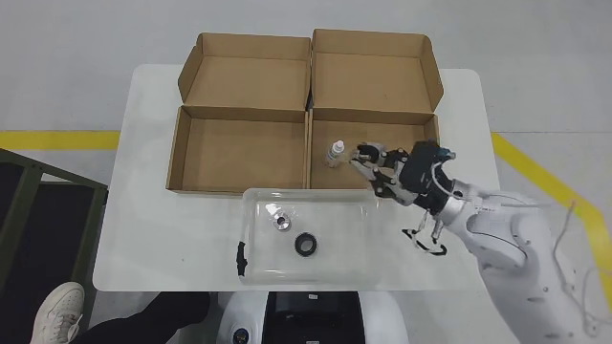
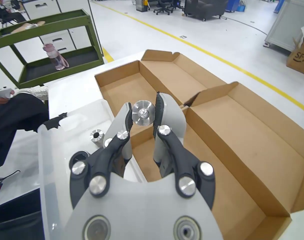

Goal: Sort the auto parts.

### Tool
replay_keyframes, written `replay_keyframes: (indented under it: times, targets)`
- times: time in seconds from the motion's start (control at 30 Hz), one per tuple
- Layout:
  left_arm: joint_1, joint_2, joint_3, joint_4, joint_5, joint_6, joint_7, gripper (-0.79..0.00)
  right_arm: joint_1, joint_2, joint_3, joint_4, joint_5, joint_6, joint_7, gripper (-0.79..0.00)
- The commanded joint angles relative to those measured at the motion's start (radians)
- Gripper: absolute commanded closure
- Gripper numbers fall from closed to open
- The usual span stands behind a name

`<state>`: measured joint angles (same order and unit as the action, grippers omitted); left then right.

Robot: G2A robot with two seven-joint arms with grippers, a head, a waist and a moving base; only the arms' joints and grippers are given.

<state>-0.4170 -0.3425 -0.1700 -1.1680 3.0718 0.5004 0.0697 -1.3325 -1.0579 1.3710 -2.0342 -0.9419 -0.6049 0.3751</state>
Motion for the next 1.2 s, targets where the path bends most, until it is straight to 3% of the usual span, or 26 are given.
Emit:
replay_keyframes:
  times: [0.0, 0.47, 1.17]
  targets:
    - [0.000, 0.000, 0.000, 0.000, 0.000, 0.000, 0.000, -0.785, -0.001, 0.000, 0.002, 0.008, -0.019, 0.032, 0.023, 0.000]
    - [0.000, 0.000, 0.000, 0.000, 0.000, 0.000, 0.000, -0.785, 0.056, -0.005, -0.048, 0.164, -0.146, 0.152, 0.088, 0.000]
    - [0.000, 0.000, 0.000, 0.000, 0.000, 0.000, 0.000, -0.785, 0.256, -0.039, -0.239, 0.358, -0.209, 0.173, 0.246, 0.000]
